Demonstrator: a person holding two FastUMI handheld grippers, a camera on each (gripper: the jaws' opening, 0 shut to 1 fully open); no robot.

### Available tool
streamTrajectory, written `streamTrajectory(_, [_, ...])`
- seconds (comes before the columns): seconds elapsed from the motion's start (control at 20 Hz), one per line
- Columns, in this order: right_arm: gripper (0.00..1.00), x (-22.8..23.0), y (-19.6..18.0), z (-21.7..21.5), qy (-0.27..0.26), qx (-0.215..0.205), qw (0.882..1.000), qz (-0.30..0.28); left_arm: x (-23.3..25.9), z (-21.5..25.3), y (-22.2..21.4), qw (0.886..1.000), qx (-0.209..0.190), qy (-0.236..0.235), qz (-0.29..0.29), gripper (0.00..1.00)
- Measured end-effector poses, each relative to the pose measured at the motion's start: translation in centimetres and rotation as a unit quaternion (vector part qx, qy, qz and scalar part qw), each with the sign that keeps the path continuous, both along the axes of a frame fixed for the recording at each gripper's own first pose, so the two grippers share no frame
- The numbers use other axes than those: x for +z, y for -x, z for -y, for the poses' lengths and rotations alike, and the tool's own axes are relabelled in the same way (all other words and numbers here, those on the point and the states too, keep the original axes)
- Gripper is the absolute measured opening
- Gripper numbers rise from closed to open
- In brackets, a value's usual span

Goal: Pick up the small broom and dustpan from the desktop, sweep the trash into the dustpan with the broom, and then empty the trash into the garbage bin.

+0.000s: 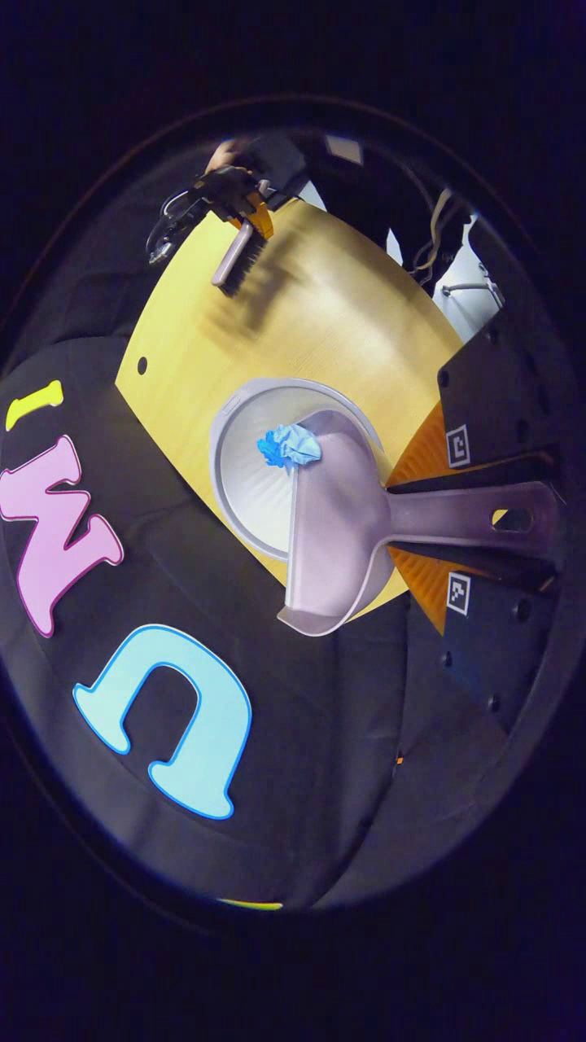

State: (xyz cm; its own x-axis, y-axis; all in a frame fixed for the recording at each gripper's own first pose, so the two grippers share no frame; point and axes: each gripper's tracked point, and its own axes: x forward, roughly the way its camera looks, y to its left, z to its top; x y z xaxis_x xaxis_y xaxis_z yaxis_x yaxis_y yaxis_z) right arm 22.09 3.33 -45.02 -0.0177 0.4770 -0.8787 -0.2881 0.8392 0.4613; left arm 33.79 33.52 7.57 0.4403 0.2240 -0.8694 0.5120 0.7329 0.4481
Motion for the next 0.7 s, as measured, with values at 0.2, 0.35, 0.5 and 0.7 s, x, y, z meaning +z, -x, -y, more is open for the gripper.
streamTrajectory(0.2, [0.29,-0.3,0.2,0.0,0.004,-0.012,1.0,-0.004,0.1,-0.1,0.2,1.0,-0.002,-0.016,0.016,0.31])
streamTrajectory(0.35, [0.28,-0.1,-0.9,1.0,0.0,-0.032,0.999,0.003,0.0,0.8,-0.1,0.997,0.019,0.023,0.066,0.3])
streamTrajectory(0.5, [0.29,0.3,-2.2,1.5,0.0,-0.056,0.998,0.01,0.6,4.8,-0.7,0.981,0.023,0.125,0.148,0.3])
streamTrajectory(0.7, [0.29,1.2,-3.5,2.6,0.006,-0.085,0.996,0.027,2.3,10.5,1.6,0.945,0.028,0.235,0.225,0.3])
